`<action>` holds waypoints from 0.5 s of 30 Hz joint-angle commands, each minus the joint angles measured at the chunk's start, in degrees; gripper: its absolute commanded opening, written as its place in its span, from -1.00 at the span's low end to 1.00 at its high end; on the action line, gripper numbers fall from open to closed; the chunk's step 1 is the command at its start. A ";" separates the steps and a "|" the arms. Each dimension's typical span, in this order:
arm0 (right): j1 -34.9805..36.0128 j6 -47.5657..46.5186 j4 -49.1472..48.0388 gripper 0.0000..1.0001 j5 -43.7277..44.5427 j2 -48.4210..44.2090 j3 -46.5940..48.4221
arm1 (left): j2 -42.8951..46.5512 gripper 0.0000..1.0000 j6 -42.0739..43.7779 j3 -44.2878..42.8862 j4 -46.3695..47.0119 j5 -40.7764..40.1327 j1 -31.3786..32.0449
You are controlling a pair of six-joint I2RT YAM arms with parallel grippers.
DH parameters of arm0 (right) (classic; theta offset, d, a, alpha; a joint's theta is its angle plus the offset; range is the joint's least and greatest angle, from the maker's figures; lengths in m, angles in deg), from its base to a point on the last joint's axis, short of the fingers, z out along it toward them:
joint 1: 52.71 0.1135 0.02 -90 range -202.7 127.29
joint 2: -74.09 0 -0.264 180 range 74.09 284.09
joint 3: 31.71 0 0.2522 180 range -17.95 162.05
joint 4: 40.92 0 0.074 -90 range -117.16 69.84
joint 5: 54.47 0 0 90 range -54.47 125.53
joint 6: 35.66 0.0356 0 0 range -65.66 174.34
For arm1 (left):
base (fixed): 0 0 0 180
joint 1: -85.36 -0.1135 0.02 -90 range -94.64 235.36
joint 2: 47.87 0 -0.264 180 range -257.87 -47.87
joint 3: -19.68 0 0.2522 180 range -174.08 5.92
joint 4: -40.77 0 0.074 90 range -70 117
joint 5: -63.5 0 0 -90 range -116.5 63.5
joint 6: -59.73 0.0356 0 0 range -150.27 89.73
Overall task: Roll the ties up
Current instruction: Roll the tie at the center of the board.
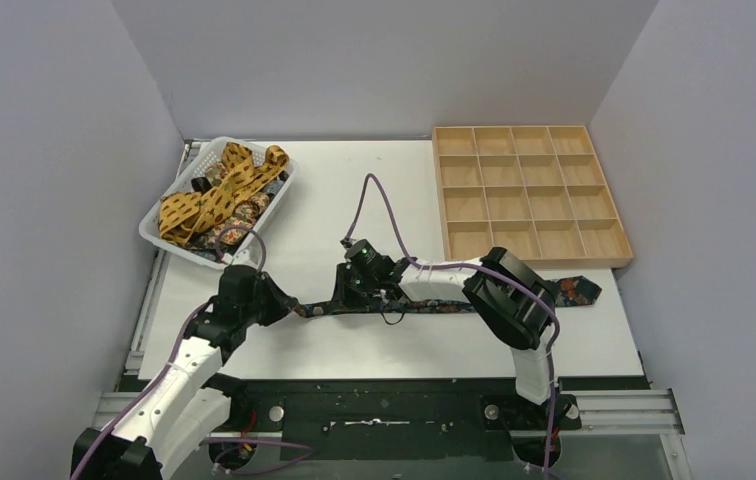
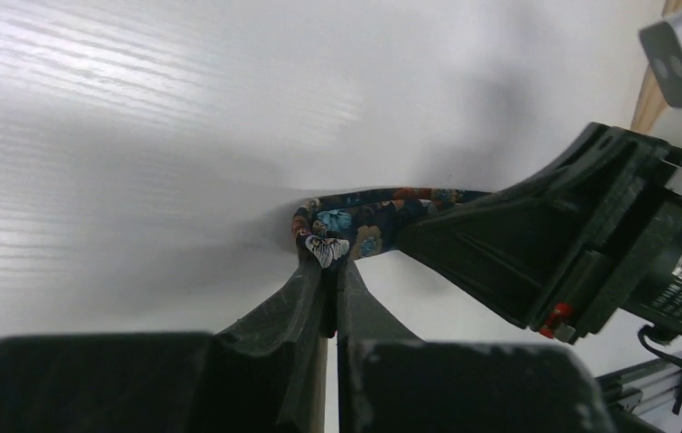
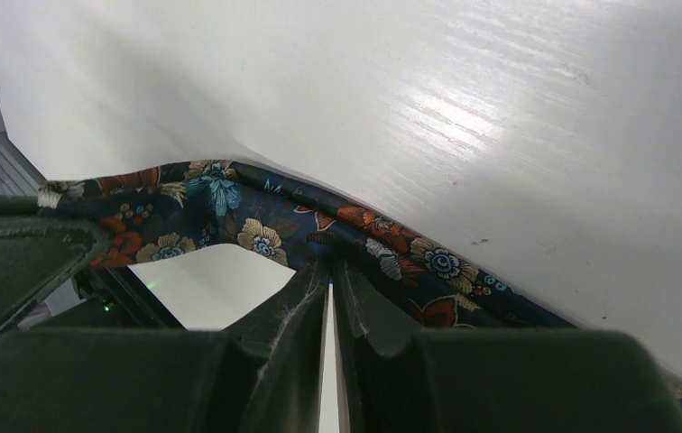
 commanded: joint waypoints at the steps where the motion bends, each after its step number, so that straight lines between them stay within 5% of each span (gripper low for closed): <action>1: -0.16 0.07 2.58 -0.78 1.58 1.91 0.92 | 0.15 -1.00 1.96 -4.21 4.79 1.84 3.10; 15: -1.27 1.22 -0.75 -0.78 -1.62 0.03 -0.32 | -11.56 -1.00 2.24 -7.37 12.97 -4.53 18.61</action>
